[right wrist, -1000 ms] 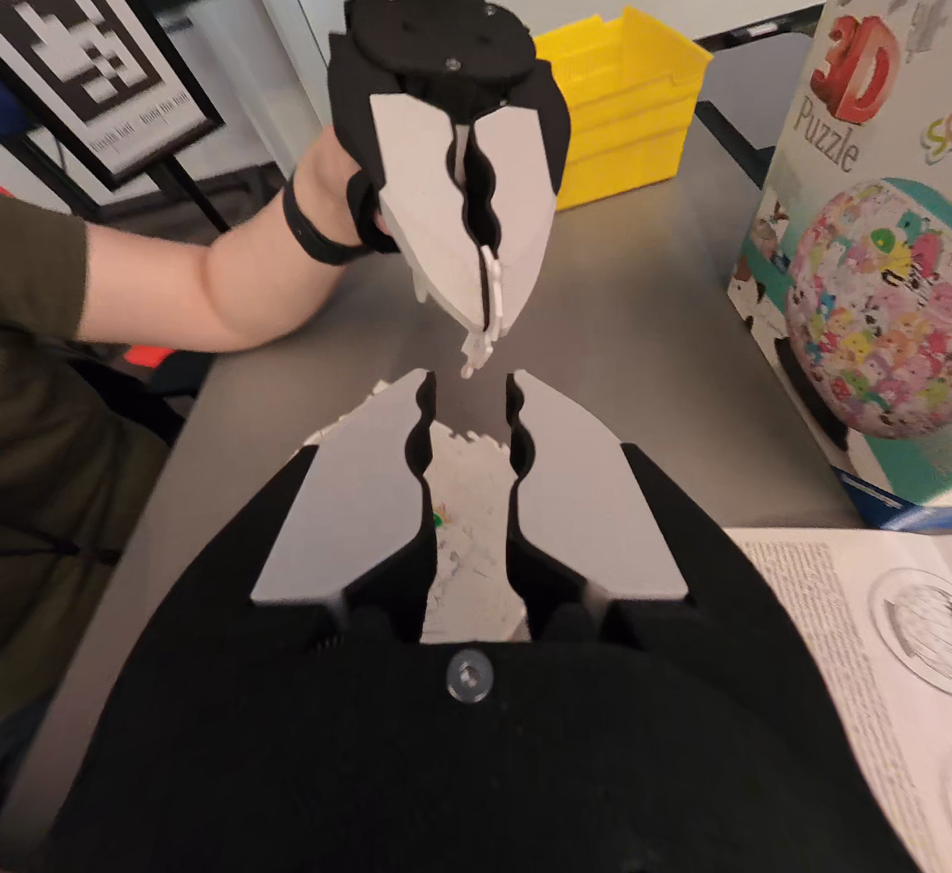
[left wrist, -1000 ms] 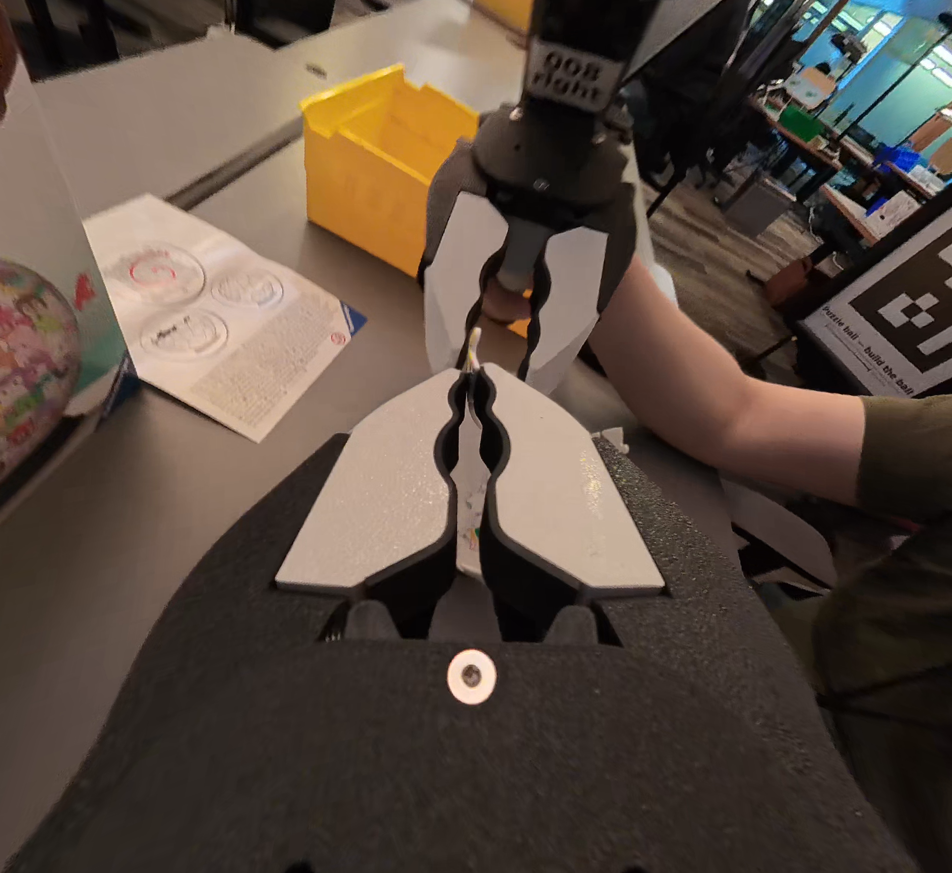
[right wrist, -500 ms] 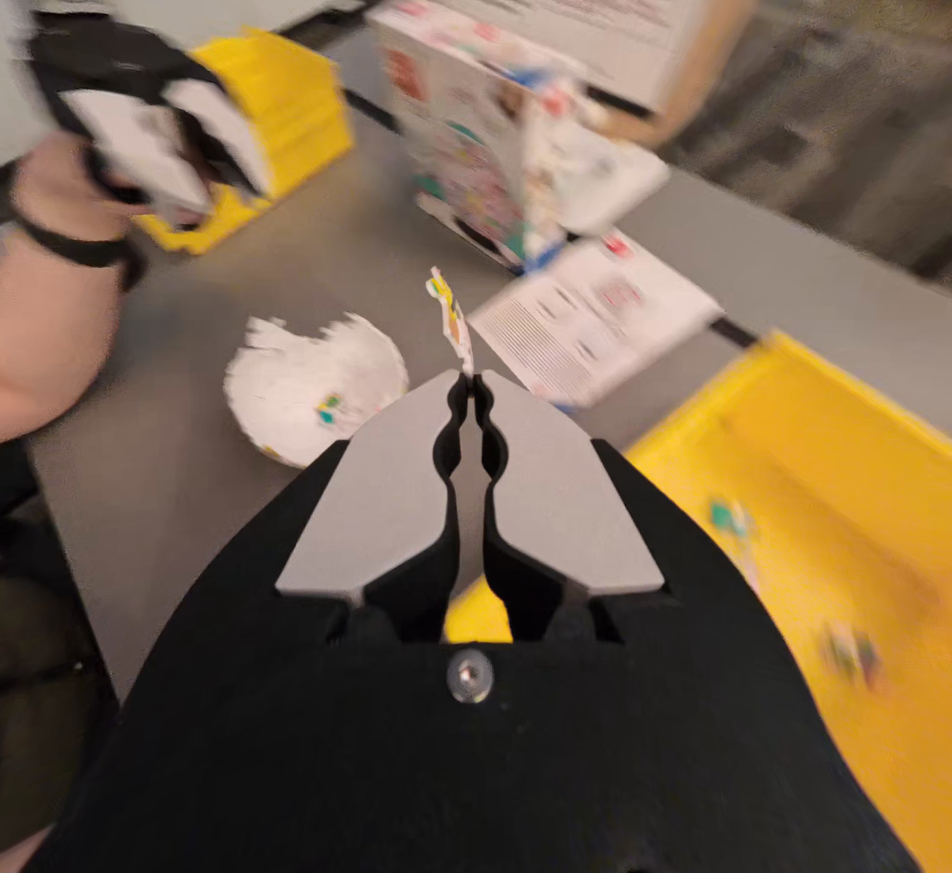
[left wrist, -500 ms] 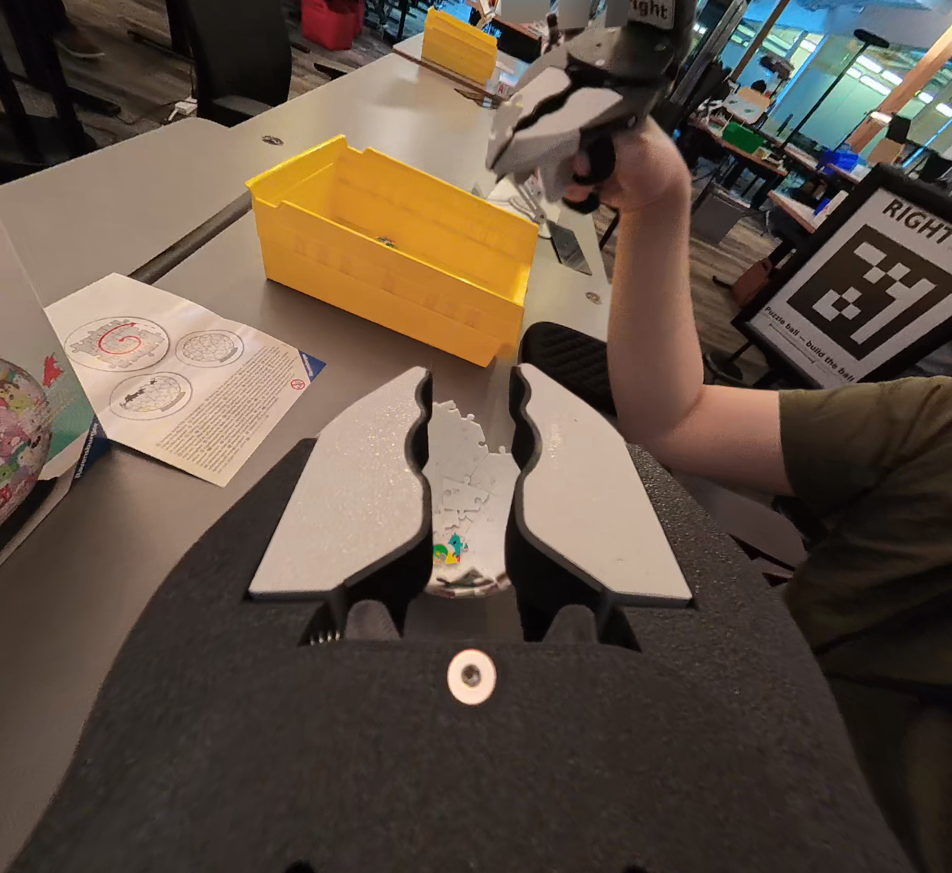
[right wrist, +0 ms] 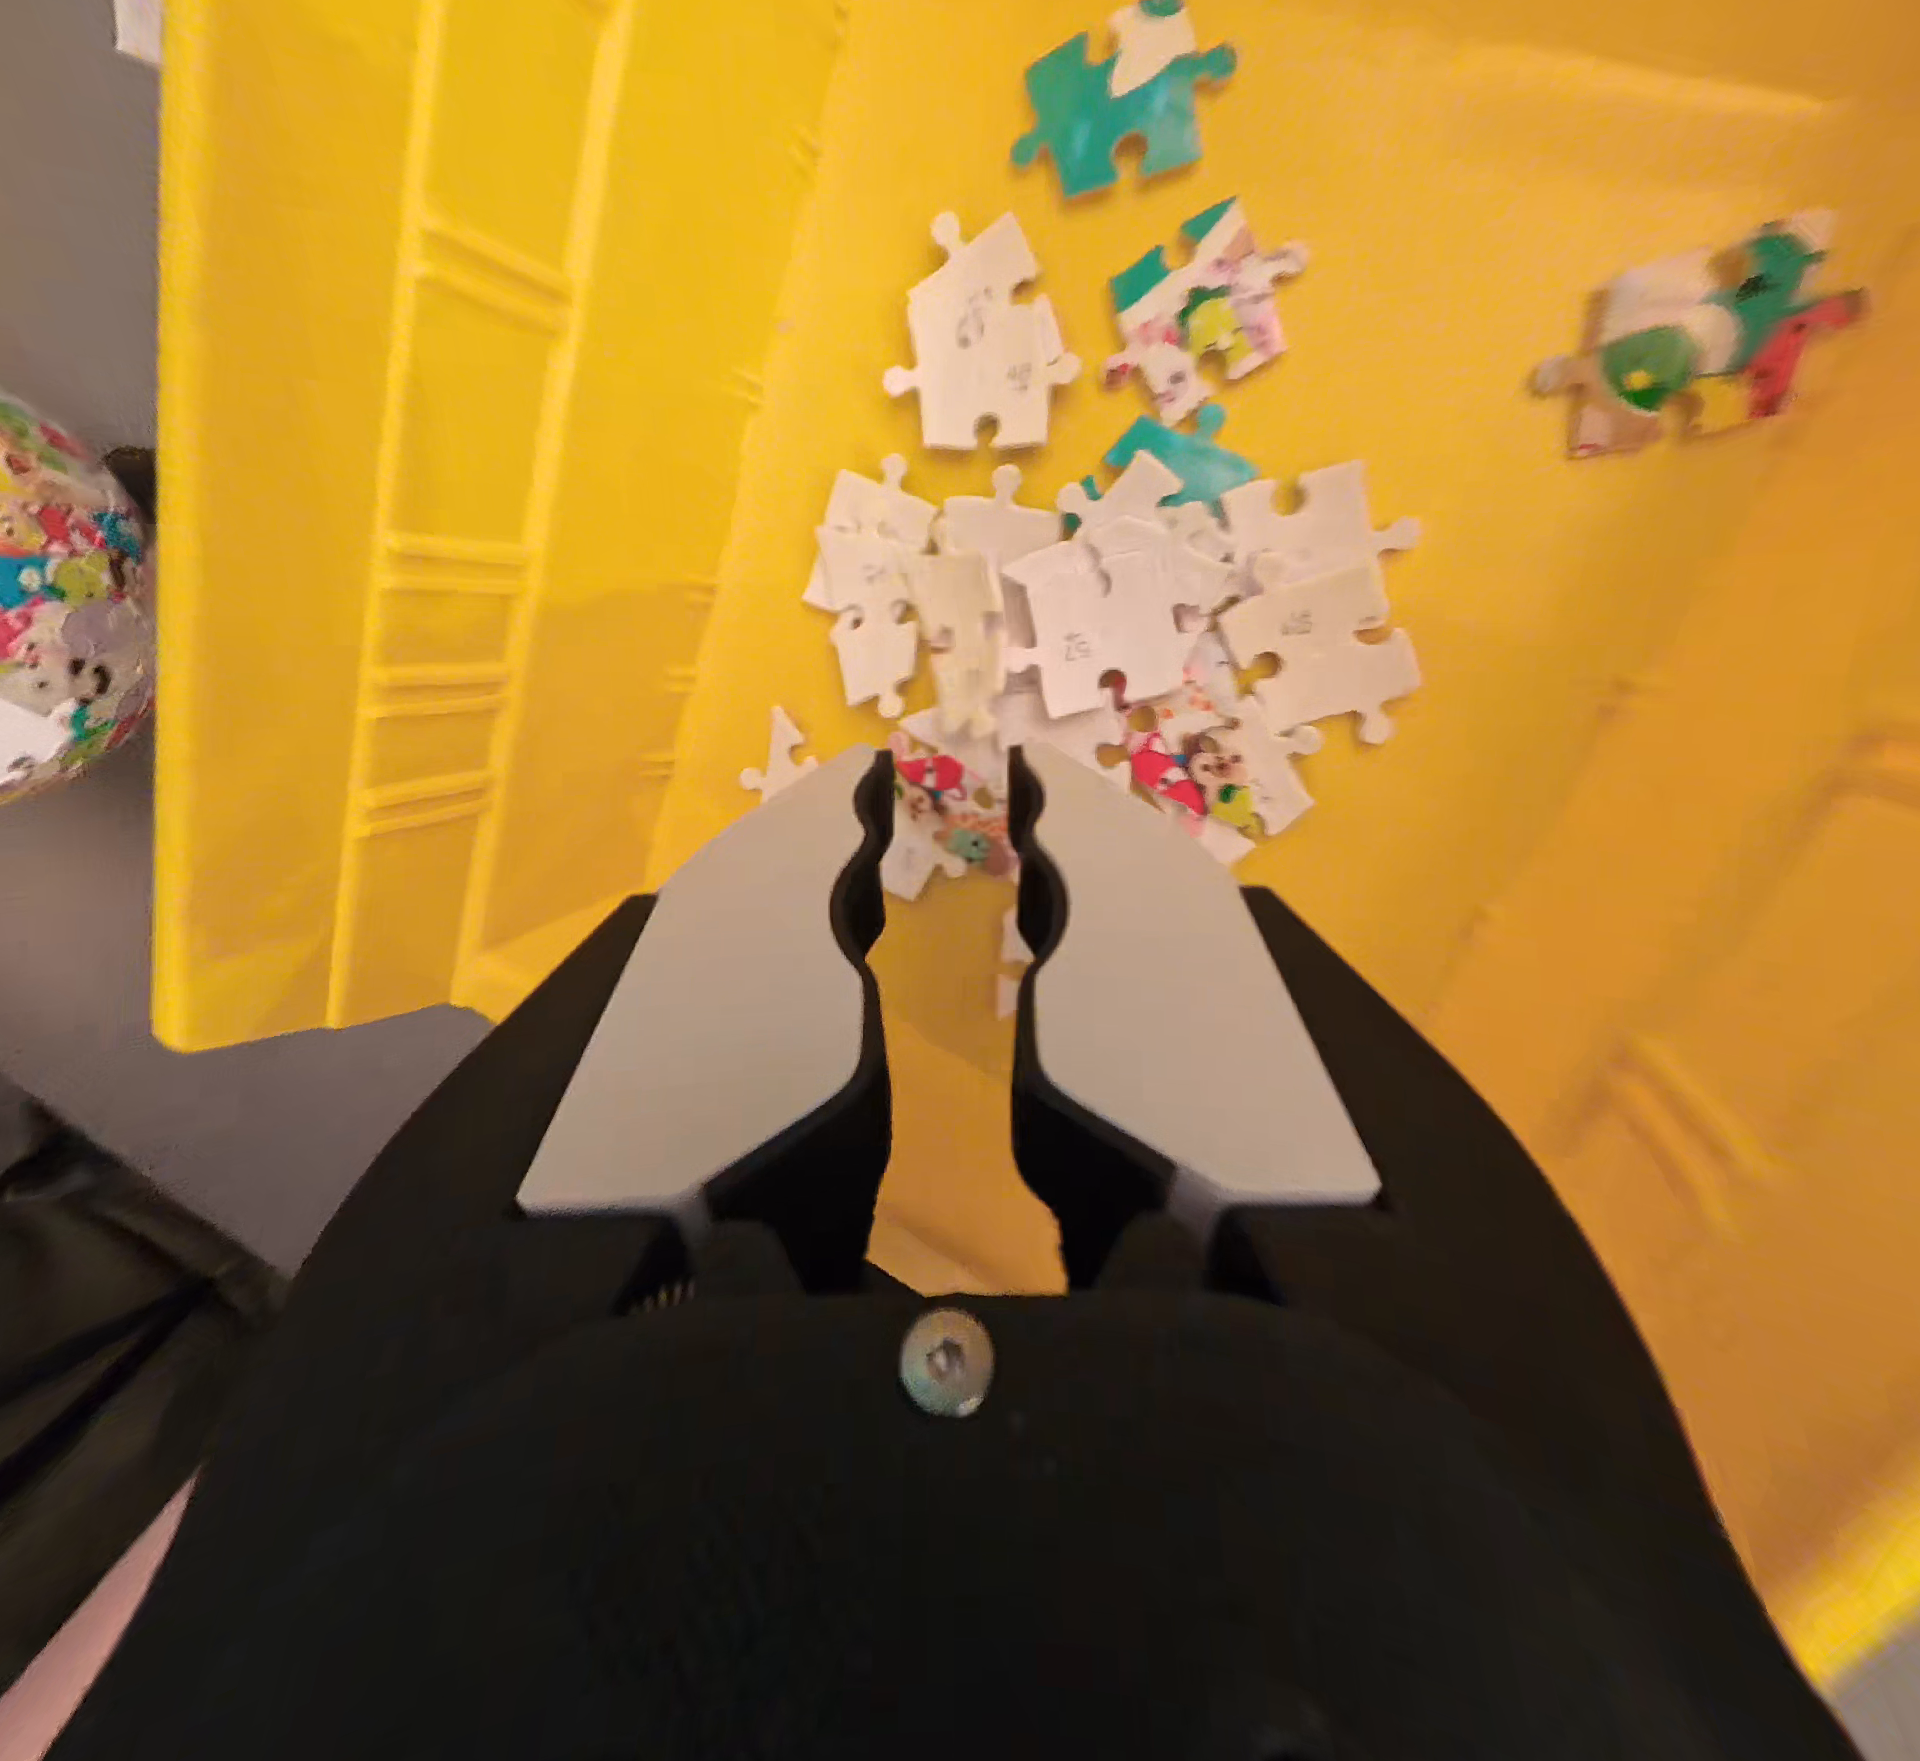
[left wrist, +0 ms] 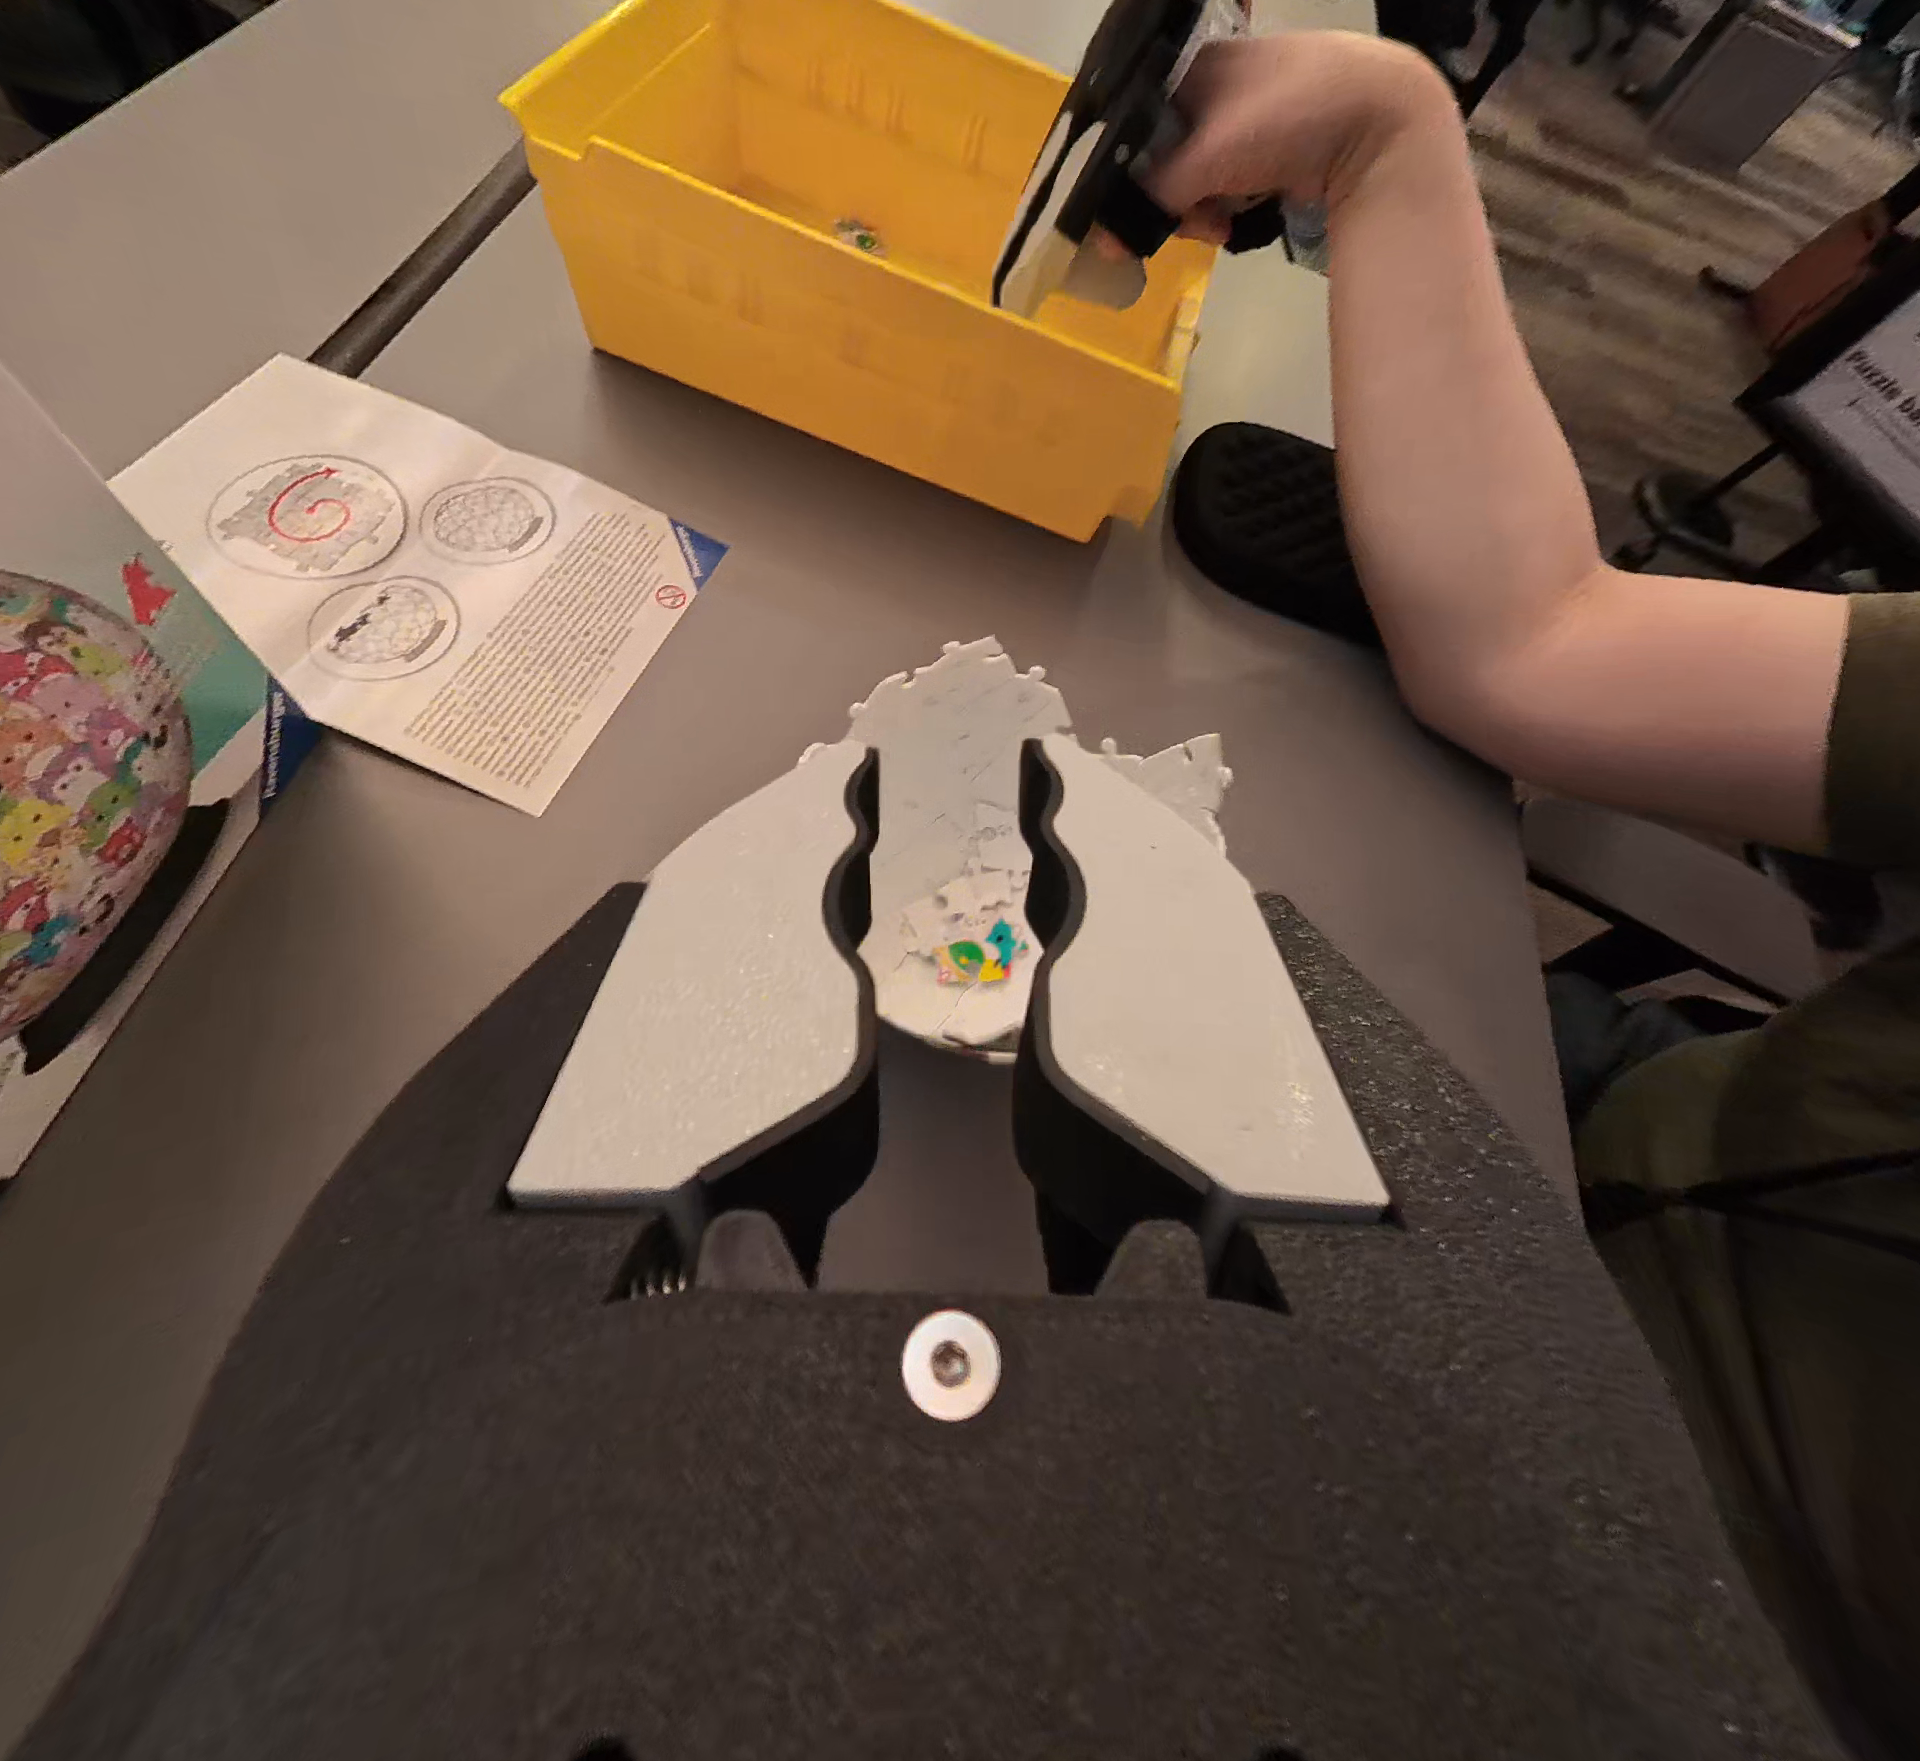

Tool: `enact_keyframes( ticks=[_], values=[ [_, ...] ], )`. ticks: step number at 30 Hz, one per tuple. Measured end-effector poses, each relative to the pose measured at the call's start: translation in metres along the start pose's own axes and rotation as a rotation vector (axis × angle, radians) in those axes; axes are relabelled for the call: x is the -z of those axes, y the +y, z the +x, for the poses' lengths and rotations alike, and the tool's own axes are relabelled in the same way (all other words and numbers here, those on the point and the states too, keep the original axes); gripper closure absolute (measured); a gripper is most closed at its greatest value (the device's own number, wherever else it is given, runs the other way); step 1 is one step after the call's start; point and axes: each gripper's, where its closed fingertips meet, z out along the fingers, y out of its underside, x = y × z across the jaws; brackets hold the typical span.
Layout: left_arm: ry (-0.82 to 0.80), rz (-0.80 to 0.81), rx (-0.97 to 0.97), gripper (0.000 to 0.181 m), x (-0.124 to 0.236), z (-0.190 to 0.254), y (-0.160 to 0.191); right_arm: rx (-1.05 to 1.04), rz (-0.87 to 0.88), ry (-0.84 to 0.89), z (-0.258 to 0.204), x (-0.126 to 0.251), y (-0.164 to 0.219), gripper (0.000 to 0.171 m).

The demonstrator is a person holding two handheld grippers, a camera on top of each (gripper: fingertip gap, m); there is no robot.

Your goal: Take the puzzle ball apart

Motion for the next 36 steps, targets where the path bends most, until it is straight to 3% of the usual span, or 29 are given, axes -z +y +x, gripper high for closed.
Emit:
enact_keyframes(
  ticks=[4,7,10,13,16,19,22,25,30,33,36],
  values=[
    [-0.056,0.004,0.006,0.156,0.005,-0.012,0.001,-0.009,0.143,0.091,0.003,0.032,-0.018,0.149],
    [-0.116,-0.045,0.007,0.156,0.006,-0.025,0.012,0.158,0.347,0.143,-0.027,0.071,-0.053,0.149],
    [-0.123,-0.103,0.003,0.156,0.0,-0.032,0.025,0.493,0.639,0.133,-0.1,0.107,-0.099,0.149],
    [-0.162,-0.146,0.012,0.158,-0.007,-0.045,0.035,0.809,0.814,-0.162,-0.203,0.106,-0.113,0.143],
    [-0.156,-0.121,-0.011,0.158,-0.018,-0.048,0.033,0.958,0.684,-0.424,-0.268,0.065,-0.103,0.143],
    [-0.103,-0.128,-0.004,0.157,-0.031,-0.042,0.036,1.096,0.463,-0.439,-0.287,0.0,-0.091,0.144],
    [-0.086,-0.168,-0.001,0.157,-0.044,-0.041,0.044,1.067,0.311,-0.438,-0.282,-0.047,-0.088,0.146],
    [-0.099,-0.186,-0.022,0.157,-0.054,-0.043,0.048,1.003,0.21,-0.517,-0.284,-0.069,-0.08,0.147],
    [-0.155,-0.281,-0.1,0.159,-0.063,-0.046,0.061,1.016,0.07,-0.475,-0.277,-0.089,-0.066,0.147],
    [-0.155,-0.322,-0.122,0.175,-0.067,-0.046,0.068,0.997,0.03,-0.469,-0.277,-0.098,-0.064,0.15],
    [-0.161,-0.329,-0.134,0.176,-0.069,-0.046,0.069,0.99,-0.022,-0.476,-0.278,-0.104,-0.059,0.161]
  ],
)
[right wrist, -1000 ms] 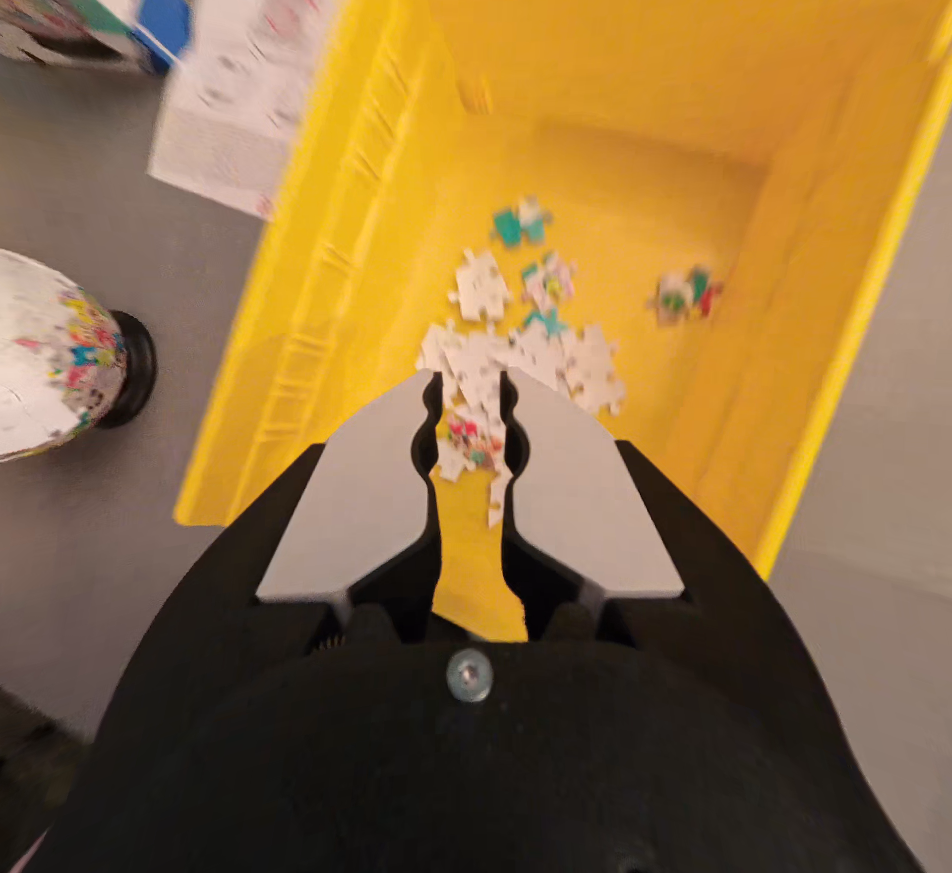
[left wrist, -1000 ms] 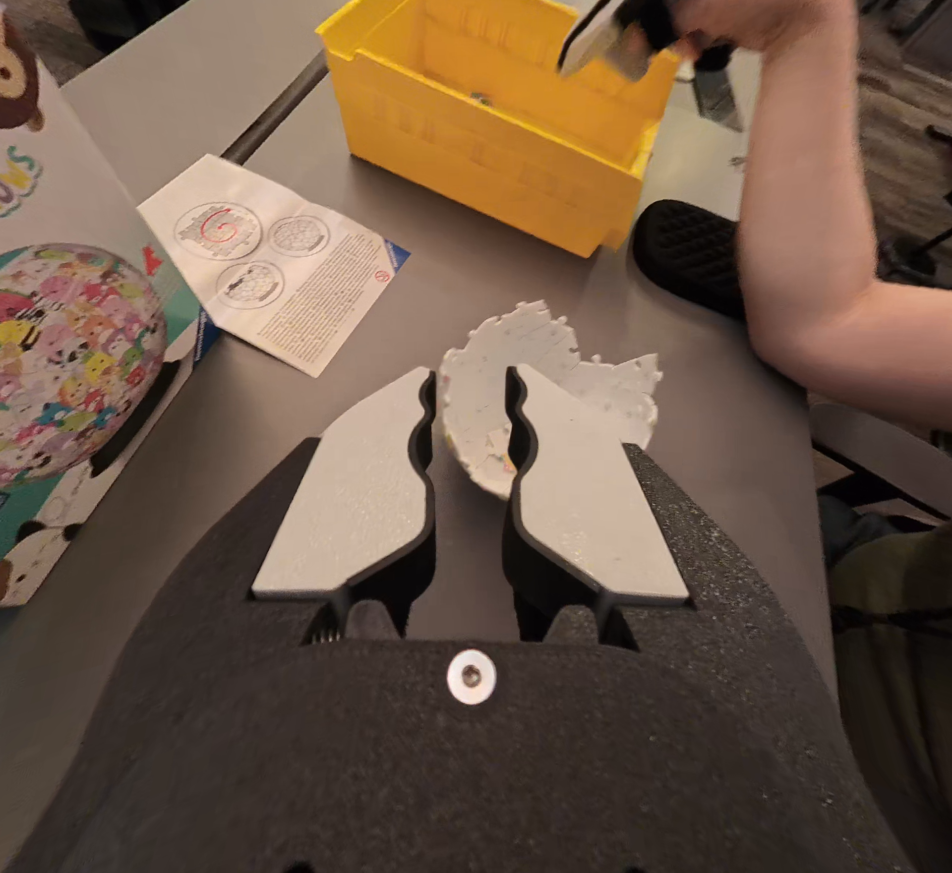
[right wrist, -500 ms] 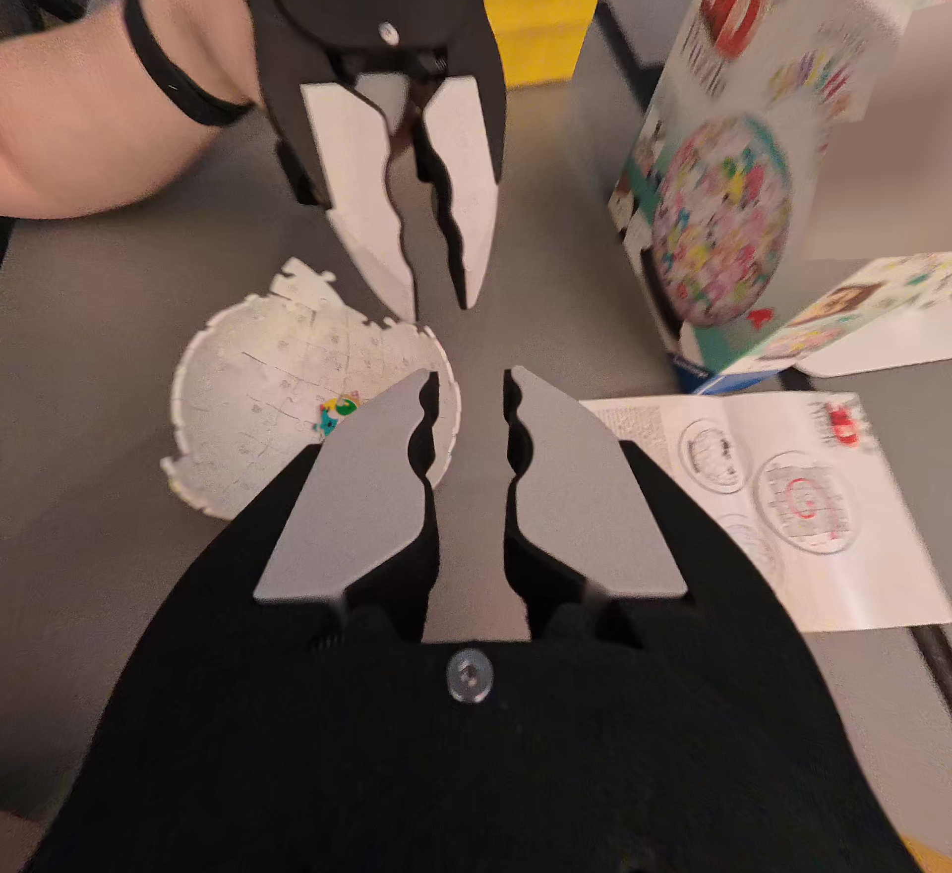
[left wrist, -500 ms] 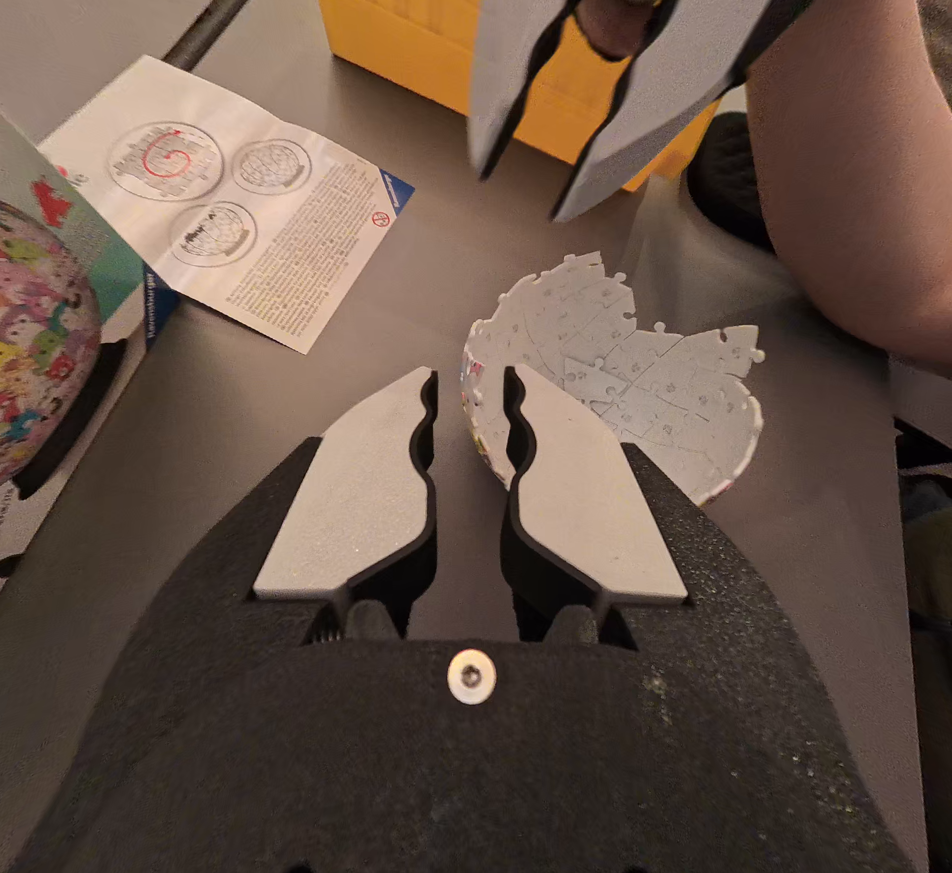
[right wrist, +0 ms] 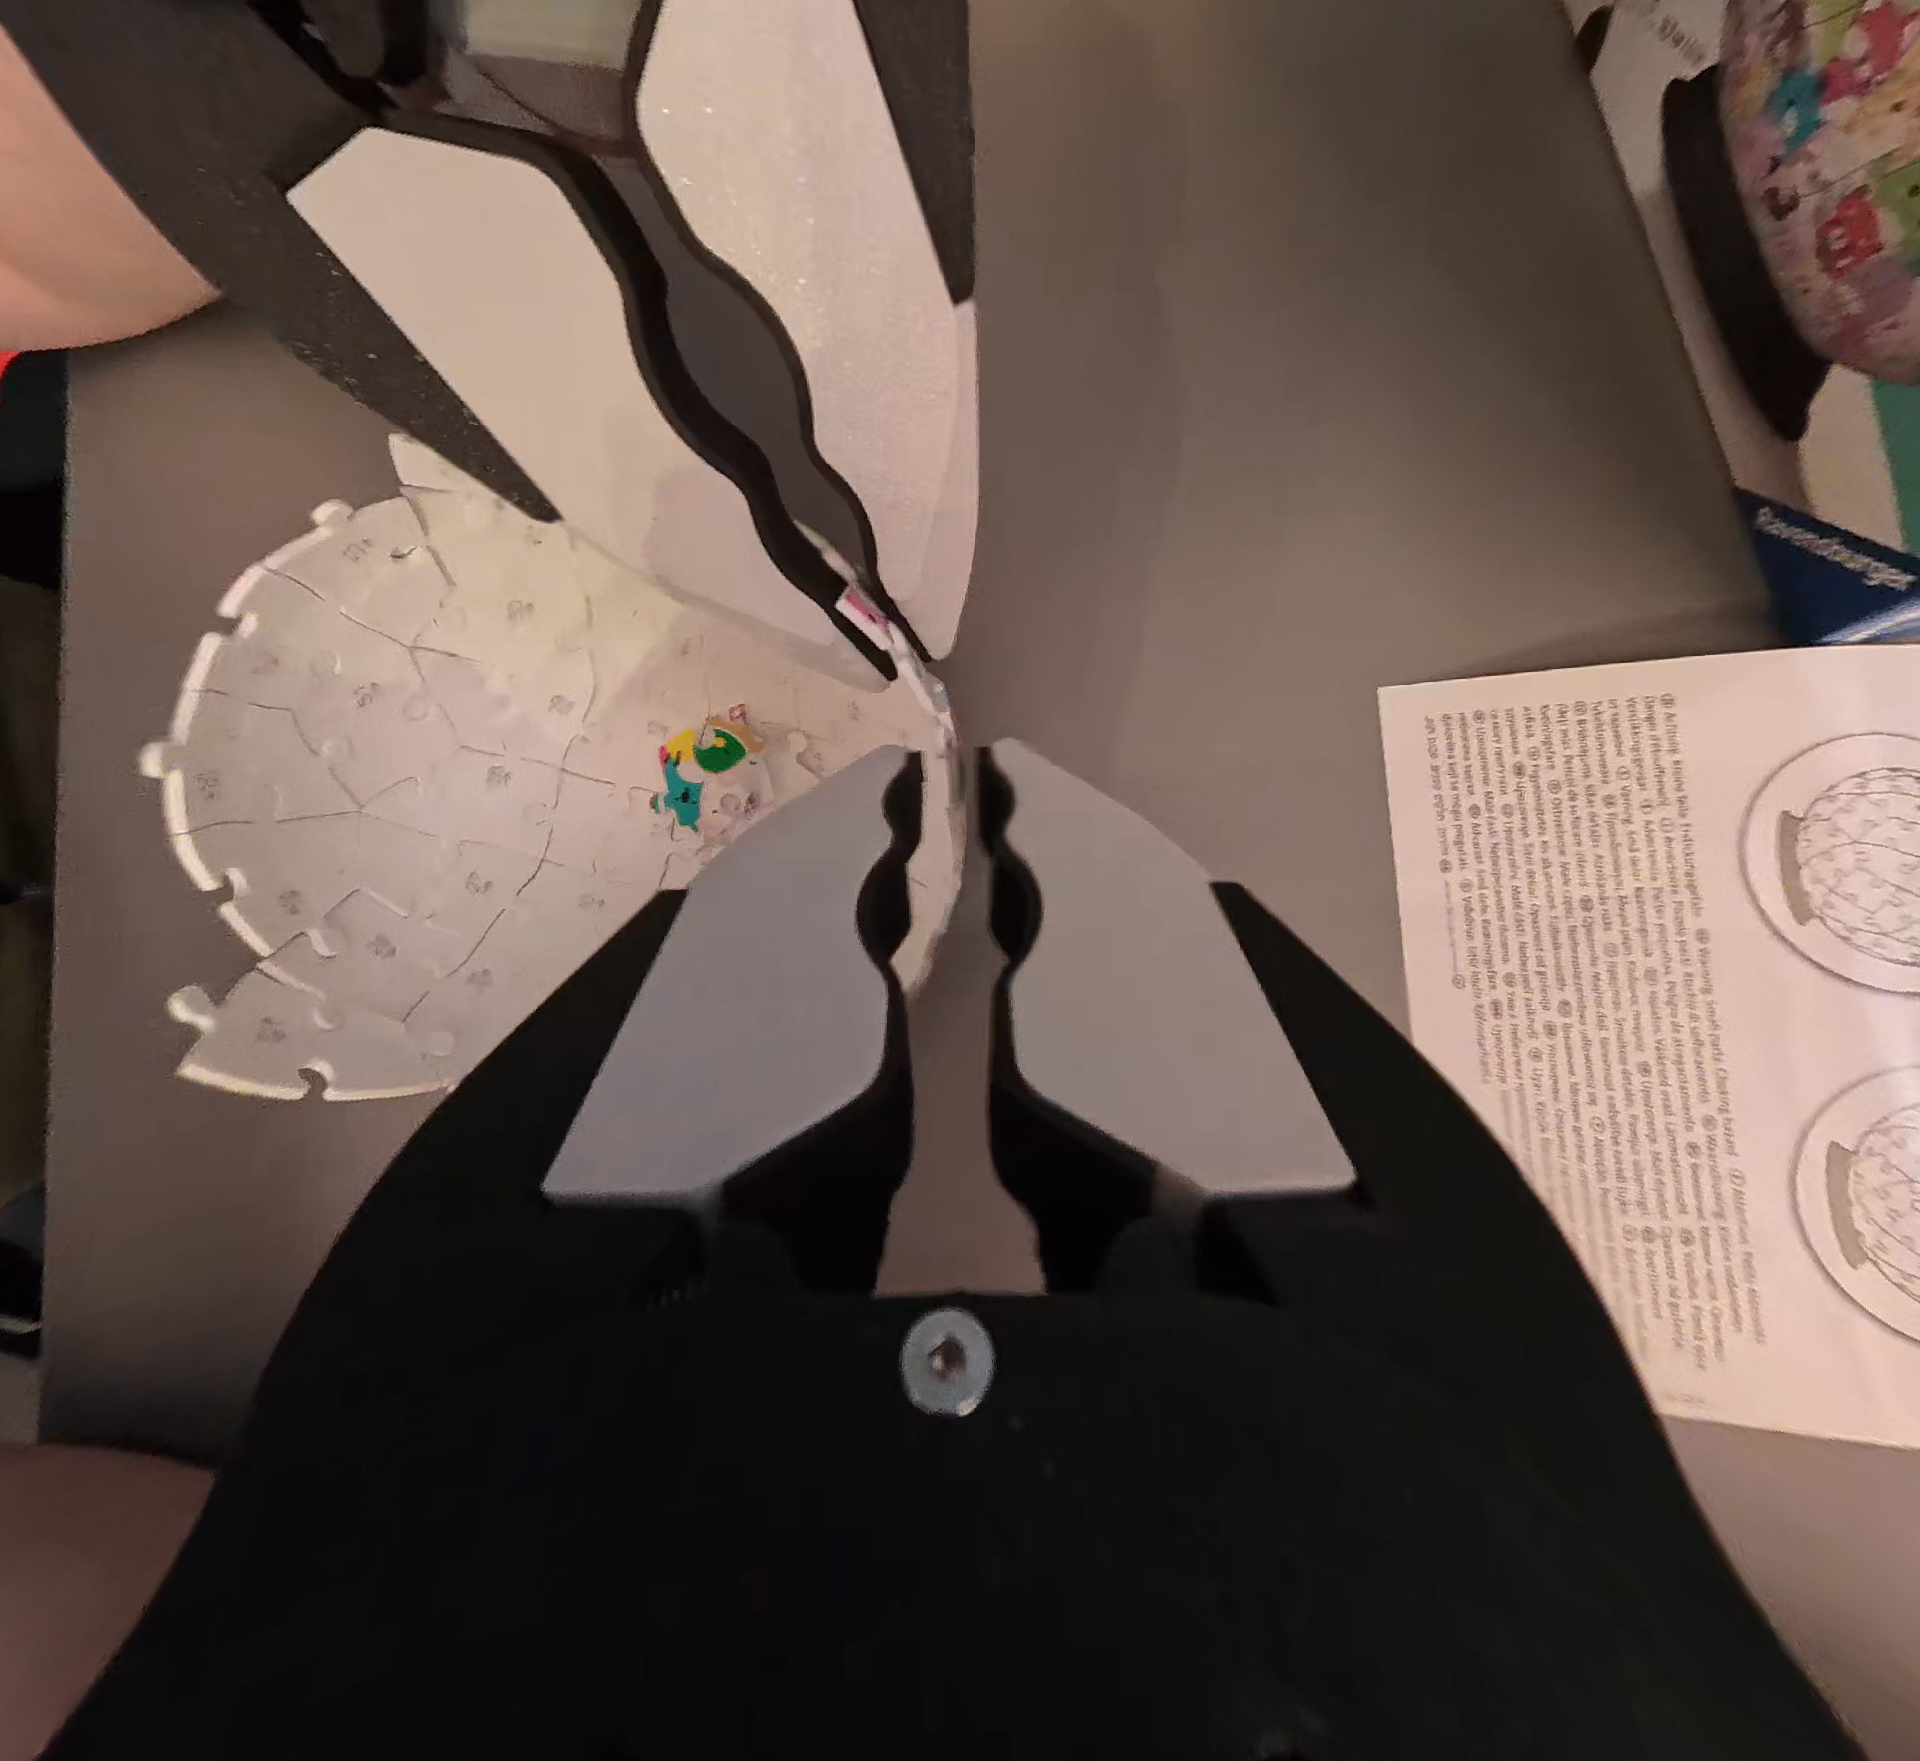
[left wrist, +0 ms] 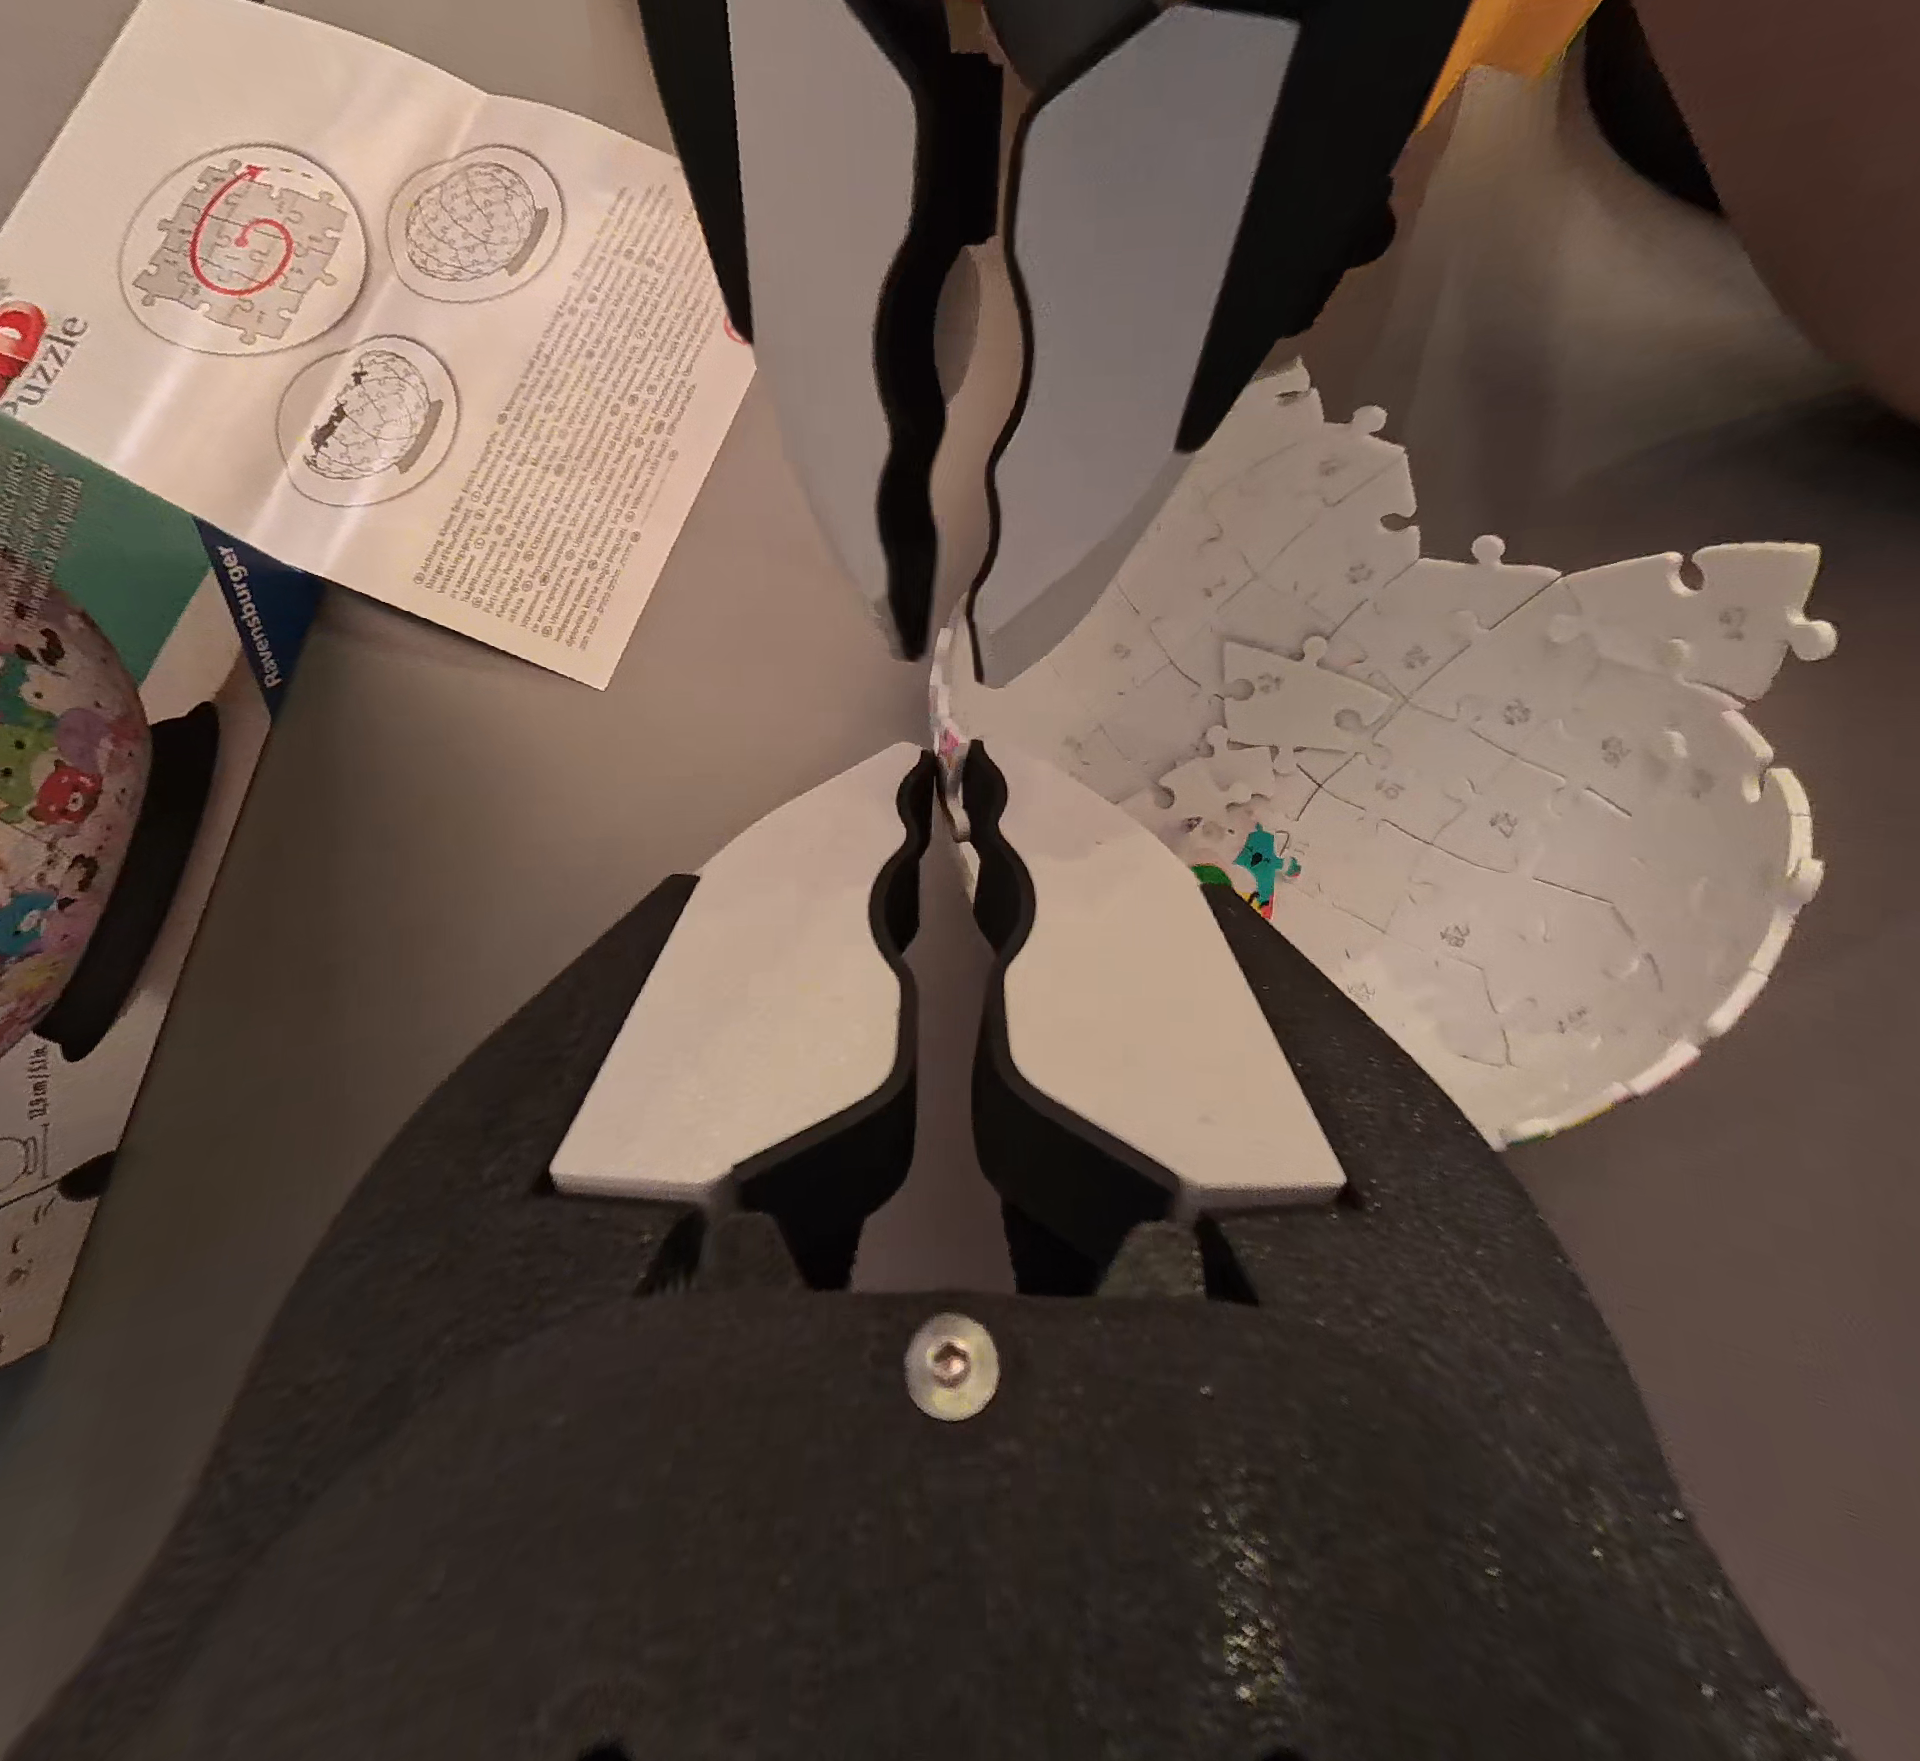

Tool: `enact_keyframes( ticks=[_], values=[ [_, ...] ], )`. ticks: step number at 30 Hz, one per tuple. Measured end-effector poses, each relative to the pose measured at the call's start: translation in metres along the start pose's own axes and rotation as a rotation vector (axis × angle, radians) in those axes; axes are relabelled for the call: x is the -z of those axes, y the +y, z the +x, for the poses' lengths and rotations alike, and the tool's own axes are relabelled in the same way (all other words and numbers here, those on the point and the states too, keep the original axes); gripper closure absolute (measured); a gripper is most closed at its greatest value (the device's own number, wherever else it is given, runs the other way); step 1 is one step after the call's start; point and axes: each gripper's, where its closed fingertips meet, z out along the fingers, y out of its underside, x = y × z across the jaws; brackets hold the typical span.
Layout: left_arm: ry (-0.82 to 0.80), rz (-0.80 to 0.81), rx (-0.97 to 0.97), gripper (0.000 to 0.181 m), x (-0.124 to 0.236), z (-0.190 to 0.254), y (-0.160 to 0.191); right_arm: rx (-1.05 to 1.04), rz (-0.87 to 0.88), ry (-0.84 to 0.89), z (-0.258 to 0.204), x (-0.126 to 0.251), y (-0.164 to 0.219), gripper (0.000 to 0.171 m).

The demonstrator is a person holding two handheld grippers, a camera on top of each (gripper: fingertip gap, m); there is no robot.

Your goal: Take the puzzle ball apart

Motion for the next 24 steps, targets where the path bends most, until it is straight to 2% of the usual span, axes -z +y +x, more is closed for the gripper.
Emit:
enact_keyframes(
  ticks=[5,10,16,20,24],
  values=[
    [0.013,-0.024,-0.028,0.178,-0.005,0.004,0.003,-0.017,-0.046,-0.018,-0.004,0.0,0.005,0.166],
    [-0.04,-0.032,-0.162,0.179,-0.006,0.006,0.002,-0.096,-0.036,-0.046,-0.001,0.0,0.005,0.166],
    [-0.008,0.003,-0.16,0.179,-0.005,0.007,0.001,-0.087,-0.011,-0.077,-0.003,0.001,0.005,0.166],
    [0.016,0.066,-0.065,0.169,0.004,0.003,-0.007,0.017,0.082,-0.036,-0.005,0.006,-0.011,0.154],
    [0.095,0.202,0.056,0.163,0.036,0.001,-0.02,0.126,0.125,-0.06,-0.02,0.006,-0.024,0.151]
  ],
)
